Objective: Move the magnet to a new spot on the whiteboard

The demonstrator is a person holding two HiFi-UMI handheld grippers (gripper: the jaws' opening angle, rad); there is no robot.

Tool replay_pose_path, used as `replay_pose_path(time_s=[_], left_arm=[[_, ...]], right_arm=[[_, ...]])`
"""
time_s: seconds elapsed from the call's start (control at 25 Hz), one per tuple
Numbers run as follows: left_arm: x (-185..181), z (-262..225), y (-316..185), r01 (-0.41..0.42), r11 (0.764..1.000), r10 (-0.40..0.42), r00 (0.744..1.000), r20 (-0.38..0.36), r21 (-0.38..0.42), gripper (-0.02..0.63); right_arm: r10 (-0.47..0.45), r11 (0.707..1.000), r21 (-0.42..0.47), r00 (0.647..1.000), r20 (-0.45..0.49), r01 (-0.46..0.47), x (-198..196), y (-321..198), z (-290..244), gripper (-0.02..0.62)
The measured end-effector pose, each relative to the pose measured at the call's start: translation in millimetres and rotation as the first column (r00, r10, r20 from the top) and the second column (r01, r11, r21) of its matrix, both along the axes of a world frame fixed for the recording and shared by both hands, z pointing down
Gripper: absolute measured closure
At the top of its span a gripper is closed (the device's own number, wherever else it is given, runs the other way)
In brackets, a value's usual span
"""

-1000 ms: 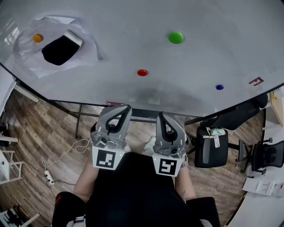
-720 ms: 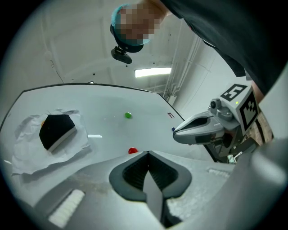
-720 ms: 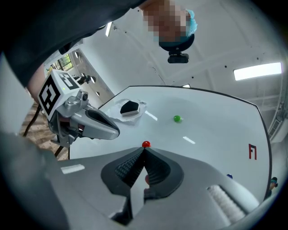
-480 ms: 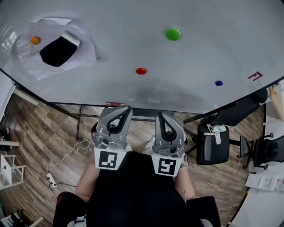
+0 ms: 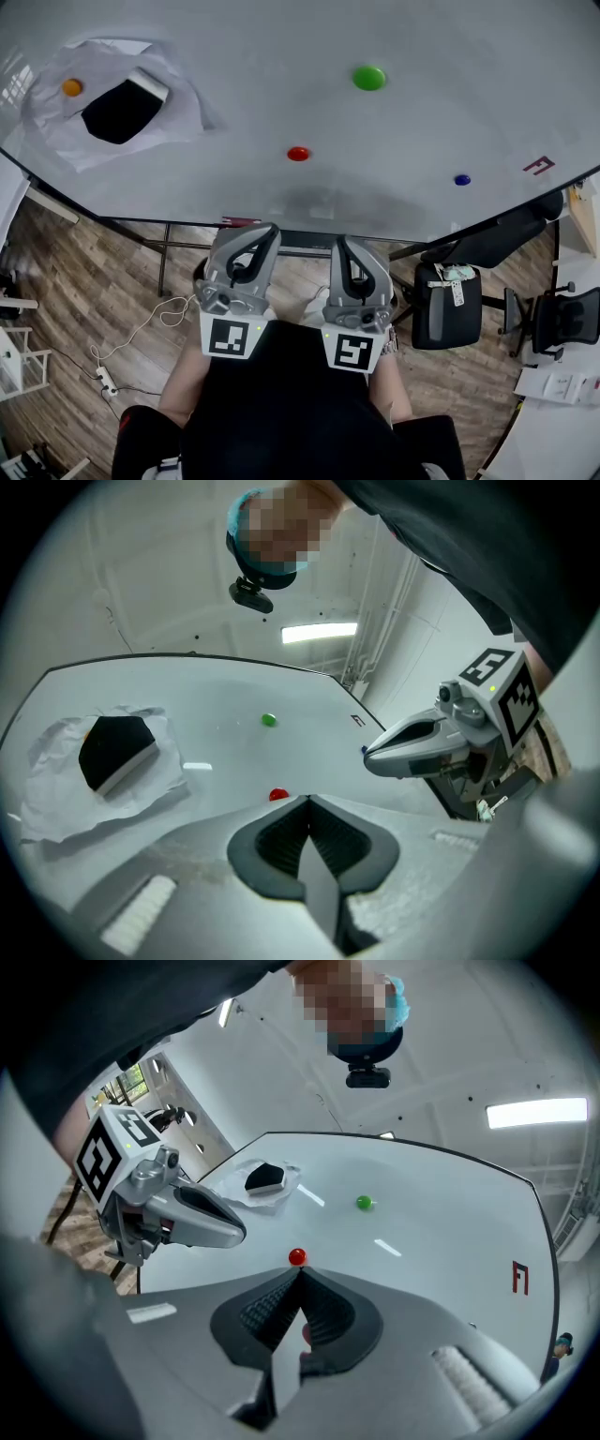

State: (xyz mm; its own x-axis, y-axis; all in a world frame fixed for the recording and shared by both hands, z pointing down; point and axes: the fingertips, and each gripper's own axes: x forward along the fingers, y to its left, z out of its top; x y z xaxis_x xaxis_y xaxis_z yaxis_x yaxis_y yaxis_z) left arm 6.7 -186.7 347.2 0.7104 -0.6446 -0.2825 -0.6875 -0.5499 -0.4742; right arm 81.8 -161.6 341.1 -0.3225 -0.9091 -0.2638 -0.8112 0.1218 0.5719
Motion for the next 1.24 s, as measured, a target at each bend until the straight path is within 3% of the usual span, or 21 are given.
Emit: replay_pose_path(time_s=[1.24], left_arm=[[6.8, 3.4, 5.0, -0.015, 1.000, 0.015, 1.000, 0.009, -0.006, 0.604]], right_arm=[[0.005, 1.000, -0.013, 1.000, -0.015, -0.005, 3.7, 3.7, 2.5, 0.595]])
